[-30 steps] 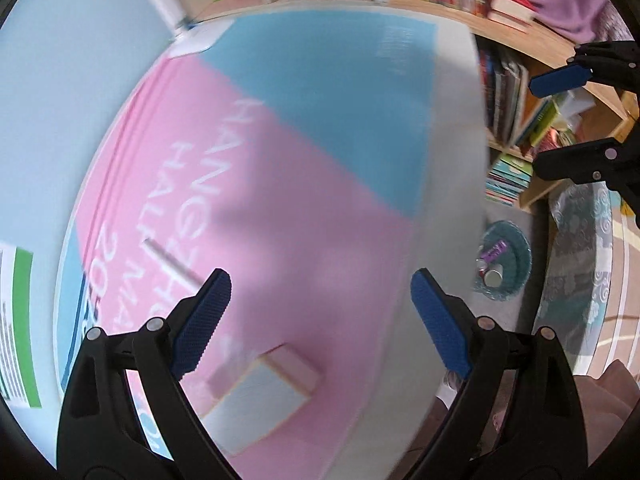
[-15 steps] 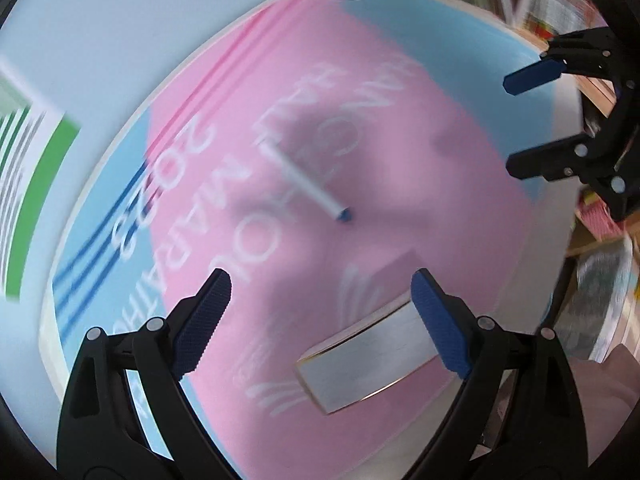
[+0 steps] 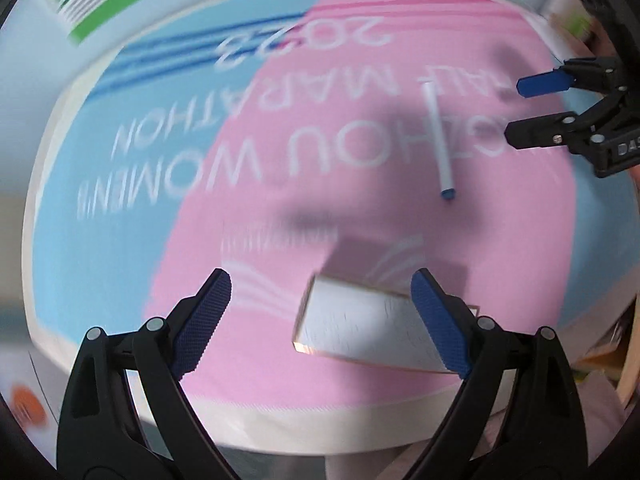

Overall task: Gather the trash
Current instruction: 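Move both open tools back over the mat toward the white pen and card, then grasp the white pen with the right tool while the left tool grasps the white card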

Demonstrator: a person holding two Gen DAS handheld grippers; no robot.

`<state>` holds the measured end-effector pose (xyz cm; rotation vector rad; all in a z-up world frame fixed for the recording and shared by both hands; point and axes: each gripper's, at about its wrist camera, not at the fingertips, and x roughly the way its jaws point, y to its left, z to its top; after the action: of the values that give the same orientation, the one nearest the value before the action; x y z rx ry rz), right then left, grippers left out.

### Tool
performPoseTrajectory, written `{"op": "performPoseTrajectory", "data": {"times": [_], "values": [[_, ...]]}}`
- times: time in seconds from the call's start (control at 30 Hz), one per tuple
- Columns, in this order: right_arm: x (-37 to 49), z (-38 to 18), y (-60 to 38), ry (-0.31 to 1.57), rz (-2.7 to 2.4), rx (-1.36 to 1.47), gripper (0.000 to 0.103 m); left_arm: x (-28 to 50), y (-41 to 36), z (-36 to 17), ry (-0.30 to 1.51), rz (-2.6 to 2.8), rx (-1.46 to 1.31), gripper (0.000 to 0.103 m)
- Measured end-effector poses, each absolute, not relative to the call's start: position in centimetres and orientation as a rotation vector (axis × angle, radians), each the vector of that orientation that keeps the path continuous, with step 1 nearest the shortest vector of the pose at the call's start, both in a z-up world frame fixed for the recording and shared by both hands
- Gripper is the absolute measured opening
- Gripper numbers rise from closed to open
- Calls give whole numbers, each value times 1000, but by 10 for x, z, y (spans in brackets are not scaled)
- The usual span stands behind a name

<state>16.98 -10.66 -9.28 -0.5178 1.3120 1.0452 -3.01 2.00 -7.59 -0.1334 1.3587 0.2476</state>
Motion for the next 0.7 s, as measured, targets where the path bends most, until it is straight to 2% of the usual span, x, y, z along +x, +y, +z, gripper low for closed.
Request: {"op": "performPoseTrajectory", "data": {"times": [0.57, 0.7], "values": [[173, -140, -57, 1375, 1191, -727, 86, -47, -1, -102, 1402, 410, -470, 91], [177, -150, -48, 1395, 1179, -735, 87, -41, 3, -104, 1408, 419, -458, 90]]}}
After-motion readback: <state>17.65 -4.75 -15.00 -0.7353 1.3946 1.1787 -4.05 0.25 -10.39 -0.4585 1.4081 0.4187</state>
